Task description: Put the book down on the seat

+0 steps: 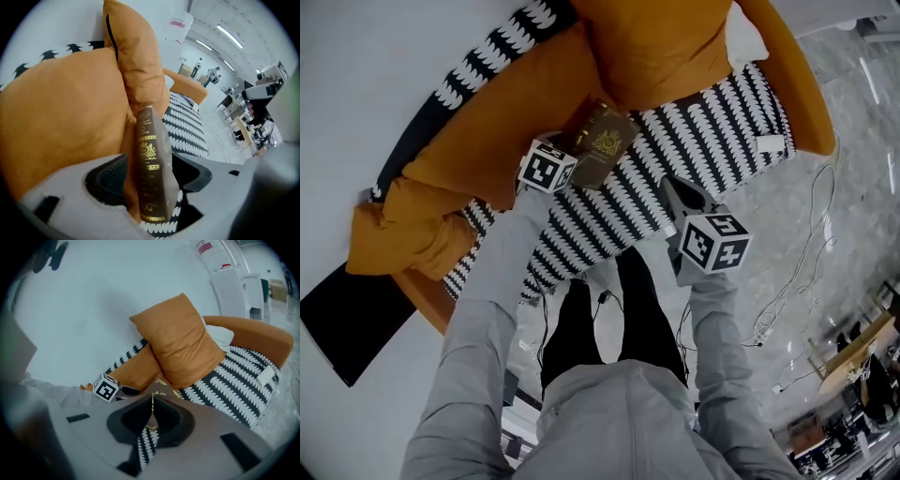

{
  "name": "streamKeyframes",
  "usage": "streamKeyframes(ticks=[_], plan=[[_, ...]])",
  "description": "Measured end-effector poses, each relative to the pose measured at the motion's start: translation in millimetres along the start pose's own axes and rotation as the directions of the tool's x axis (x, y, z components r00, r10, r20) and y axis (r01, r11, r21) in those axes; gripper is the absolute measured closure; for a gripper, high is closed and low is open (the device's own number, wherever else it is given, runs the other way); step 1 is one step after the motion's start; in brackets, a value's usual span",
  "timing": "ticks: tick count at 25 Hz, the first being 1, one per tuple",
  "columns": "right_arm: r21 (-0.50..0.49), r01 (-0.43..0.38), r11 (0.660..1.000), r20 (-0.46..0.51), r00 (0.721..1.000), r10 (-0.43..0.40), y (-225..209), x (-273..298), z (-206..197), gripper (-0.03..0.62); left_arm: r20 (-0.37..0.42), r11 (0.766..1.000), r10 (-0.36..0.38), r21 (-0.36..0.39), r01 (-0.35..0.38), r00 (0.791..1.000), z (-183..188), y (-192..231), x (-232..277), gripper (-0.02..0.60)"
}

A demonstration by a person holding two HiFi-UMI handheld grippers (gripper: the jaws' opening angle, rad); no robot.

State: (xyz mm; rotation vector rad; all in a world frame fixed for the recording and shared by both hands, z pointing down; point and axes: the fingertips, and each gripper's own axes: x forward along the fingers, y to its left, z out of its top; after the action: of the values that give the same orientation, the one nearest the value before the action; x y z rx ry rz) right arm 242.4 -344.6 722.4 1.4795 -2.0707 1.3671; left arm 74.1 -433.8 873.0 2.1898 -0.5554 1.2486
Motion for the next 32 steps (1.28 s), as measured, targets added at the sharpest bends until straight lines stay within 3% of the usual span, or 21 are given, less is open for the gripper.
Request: streamKeyframes(ticks=[4, 11, 16, 21, 26, 32], plan=[[-0.007, 0.003, 1.000, 0.023, 1.000, -0.002, 22, -7, -2, 0.563, 0.064, 0.998, 0.009, 0.057, -0.013, 0.998, -5, -9, -24, 0.287], [-0.087, 0.059, 0.994, 0.100, 0.994, -0.051, 65, -42, 4, 0.563, 0.209, 0.999, 0.010, 0.044, -0.020, 0.978, -4, -33, -95, 0.288], [-0.151, 0.141, 0.978, 0.161, 0.980, -0.116, 95, -84, 5, 0.563, 0.313, 0.999, 0.002, 0.045, -0.017, 0.950, 4, -61, -164, 0.362], [-0.244, 0.202, 0.949, 0.252, 0.958, -0.139, 136, -128, 18, 0.563, 0.365, 0.994, -0.050, 0.113, 0.009, 0.930, 12, -92, -228, 0.392], [-0.343, 0.260, 0.903, 0.343, 0.929, -0.137, 182, -174, 35, 0.563, 0.413, 0.985, -0.062, 0.170, -0.010, 0.909, 14, -117, -294, 0.499], [-0.435, 0.312, 0.844, 0.410, 0.904, -0.123, 234, -220, 43, 0.563, 0.475, 0.969, -0.121, 0.249, 0.000, 0.872, 12, -150, -358, 0.546]])
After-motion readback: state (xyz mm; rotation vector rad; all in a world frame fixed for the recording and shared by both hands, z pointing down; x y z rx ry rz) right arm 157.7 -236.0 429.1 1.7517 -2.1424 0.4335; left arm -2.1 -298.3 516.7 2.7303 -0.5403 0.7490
